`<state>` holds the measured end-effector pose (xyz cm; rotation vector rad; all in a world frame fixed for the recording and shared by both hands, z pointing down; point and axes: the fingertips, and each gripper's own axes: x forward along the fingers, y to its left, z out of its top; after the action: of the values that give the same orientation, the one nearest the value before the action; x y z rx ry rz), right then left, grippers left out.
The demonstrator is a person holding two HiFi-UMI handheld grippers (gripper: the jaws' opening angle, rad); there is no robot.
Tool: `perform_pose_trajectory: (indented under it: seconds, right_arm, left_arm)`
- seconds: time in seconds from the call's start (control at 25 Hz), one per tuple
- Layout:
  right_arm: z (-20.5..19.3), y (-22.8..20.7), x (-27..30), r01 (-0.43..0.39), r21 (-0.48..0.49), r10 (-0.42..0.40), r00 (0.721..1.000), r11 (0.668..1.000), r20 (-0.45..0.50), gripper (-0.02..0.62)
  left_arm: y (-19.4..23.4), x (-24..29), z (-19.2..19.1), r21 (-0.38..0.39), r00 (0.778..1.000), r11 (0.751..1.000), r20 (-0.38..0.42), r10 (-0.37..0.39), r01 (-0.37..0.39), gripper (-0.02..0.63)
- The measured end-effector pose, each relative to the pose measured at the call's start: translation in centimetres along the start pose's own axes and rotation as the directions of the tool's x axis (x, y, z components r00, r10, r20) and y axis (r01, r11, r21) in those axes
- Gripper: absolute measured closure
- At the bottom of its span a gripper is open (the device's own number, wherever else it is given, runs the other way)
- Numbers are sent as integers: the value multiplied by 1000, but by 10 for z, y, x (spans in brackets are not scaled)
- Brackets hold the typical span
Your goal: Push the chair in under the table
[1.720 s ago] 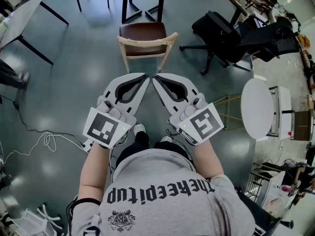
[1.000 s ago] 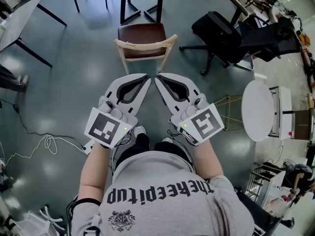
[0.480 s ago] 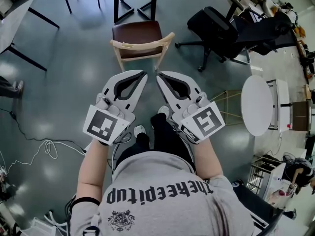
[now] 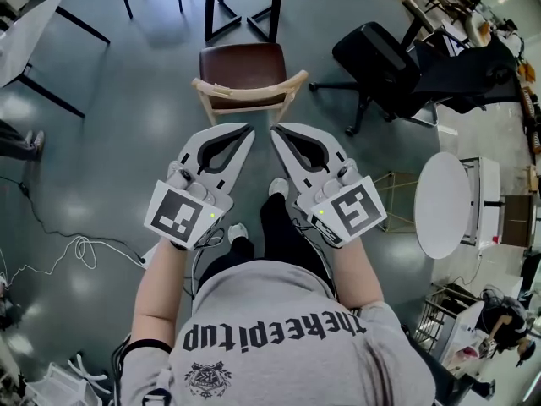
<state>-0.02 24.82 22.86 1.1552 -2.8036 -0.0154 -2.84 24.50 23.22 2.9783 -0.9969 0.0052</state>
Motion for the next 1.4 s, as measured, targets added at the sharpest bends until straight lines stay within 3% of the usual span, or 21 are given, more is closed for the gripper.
perform_pose_trajectory:
  seconds: [0.84, 1.4]
  right_arm:
    - [-10, -120, 62, -165, -17, 164, 986, 986, -36, 585]
    - [-34, -164, 76, -323, -36, 320, 945, 946, -65, 584]
  left_arm:
    - [72, 109, -13, 3, 988, 988, -24, 152, -152, 591]
    - [97, 146, -30, 13, 961, 962, -50, 273, -273, 591]
